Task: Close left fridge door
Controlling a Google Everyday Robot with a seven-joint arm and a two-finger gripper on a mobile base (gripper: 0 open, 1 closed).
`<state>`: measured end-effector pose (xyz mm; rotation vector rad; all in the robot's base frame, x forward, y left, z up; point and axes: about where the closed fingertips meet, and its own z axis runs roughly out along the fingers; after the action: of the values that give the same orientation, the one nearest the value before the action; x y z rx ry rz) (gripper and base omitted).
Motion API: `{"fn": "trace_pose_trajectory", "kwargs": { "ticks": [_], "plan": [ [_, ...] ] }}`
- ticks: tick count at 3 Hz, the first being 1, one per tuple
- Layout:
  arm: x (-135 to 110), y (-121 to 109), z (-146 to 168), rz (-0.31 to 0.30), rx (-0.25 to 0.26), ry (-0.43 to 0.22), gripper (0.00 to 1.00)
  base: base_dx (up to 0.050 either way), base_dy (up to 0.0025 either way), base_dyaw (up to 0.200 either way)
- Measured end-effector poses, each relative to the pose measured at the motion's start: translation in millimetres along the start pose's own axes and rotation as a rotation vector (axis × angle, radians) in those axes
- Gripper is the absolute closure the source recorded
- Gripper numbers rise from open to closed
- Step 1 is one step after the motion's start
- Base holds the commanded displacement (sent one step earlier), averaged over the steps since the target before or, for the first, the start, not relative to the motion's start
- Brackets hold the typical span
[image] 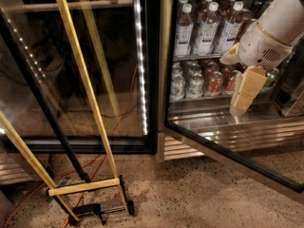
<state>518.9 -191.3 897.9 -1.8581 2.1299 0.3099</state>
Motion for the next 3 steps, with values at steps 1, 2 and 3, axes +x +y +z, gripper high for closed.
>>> {"fn": "trace_pose_trajectory", "kwargs": {
  "ticks": [1, 2, 3],
  "plan": [
    [0.0, 0.0, 0.0, 0.0, 0.0, 0.0, 0.0, 0.049, 0.0, 0.0],
    [0.0, 0.0, 0.0, 0.0, 0.0, 0.0, 0.0, 0.05, 0.00001, 0.0],
    [0.0, 0.0, 0.0, 0.0, 0.0, 0.0, 0.0, 0.049, 0.00001, 0.0]
  ]
}}
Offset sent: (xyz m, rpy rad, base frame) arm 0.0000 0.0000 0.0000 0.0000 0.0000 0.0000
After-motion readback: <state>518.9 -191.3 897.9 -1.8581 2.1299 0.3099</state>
